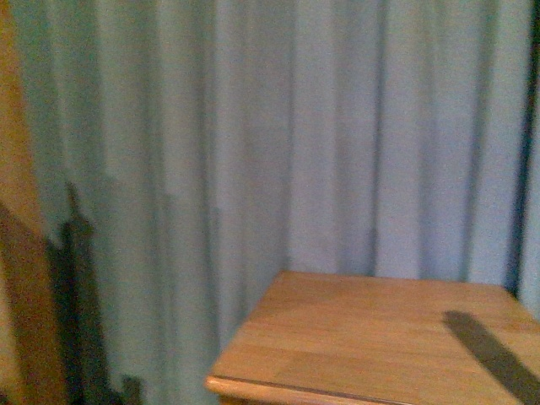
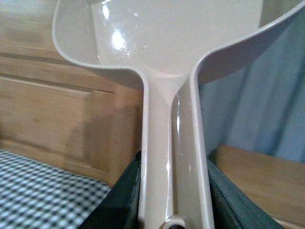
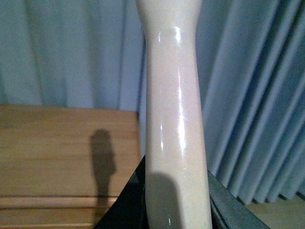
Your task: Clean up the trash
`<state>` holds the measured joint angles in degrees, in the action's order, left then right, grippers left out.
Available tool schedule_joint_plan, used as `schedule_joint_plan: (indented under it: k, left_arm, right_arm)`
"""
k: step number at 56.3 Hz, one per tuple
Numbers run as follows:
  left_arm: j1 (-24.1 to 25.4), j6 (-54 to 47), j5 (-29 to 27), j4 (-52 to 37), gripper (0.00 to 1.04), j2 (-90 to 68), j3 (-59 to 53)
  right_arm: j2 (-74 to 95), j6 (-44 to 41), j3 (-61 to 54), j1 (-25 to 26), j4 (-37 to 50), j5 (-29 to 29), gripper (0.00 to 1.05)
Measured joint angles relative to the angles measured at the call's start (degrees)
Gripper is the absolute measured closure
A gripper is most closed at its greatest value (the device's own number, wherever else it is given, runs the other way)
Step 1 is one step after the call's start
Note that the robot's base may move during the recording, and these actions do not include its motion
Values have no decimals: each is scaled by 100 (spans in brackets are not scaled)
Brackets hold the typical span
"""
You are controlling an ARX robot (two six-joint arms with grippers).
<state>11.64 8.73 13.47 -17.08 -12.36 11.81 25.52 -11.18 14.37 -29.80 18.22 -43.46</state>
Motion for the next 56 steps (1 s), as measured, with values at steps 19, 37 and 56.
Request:
schedule_joint_plan:
  k: [19, 37, 56]
  left_arm:
    - [13, 13, 9, 2, 77, -4, -7]
    - [11, 13, 4, 4, 77, -2, -7]
    - [7, 13, 9, 9, 77, -2, -9]
  right_arm:
    - [22, 0, -9, -15, -2, 31, 85]
    - [20, 0, -9, -7, 2, 44, 85]
    - [20, 0, -11, -2, 2, 22, 85]
